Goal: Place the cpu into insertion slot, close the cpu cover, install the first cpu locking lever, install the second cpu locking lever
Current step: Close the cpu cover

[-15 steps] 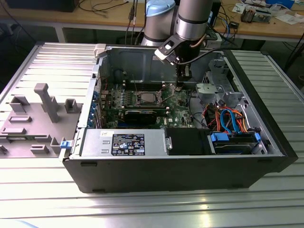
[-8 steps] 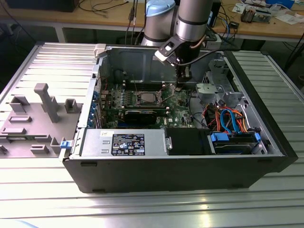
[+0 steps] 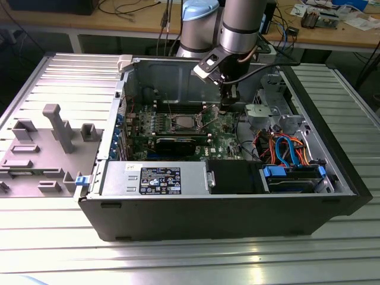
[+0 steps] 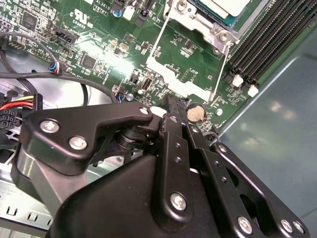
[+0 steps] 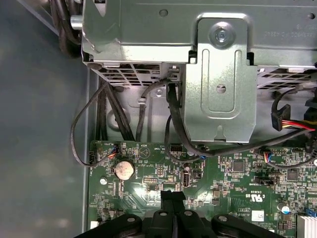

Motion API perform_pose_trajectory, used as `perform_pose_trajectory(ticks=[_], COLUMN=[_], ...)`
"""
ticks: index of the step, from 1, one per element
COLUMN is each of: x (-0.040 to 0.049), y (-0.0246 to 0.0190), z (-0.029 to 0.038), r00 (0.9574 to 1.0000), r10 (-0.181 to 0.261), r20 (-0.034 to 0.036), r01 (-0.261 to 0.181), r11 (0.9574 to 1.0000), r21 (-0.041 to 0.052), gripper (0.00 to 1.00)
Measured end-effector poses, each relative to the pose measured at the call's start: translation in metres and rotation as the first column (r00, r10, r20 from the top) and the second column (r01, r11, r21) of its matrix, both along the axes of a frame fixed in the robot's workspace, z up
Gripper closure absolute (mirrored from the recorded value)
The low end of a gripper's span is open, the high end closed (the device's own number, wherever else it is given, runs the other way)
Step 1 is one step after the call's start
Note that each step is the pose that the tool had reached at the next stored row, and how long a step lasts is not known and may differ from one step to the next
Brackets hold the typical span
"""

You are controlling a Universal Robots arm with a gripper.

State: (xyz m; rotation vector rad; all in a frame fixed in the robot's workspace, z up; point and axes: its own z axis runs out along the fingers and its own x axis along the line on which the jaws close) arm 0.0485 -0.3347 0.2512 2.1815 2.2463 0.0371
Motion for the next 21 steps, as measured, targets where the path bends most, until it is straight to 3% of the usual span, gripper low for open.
perform_pose_trajectory(ticks=[8, 21], x=[-0.0008, -0.0051], y=[-0.0001, -0.0001], z=[-0.0051, -0.0055], r00=[1.0, 1.0], r10=[0.0, 0.0], r20=[-0.0002, -0.0003], r01=[0.0, 0.0], r11=[1.0, 1.0], r21=[-0.0018, -0.0016], gripper=[0.89, 0.89])
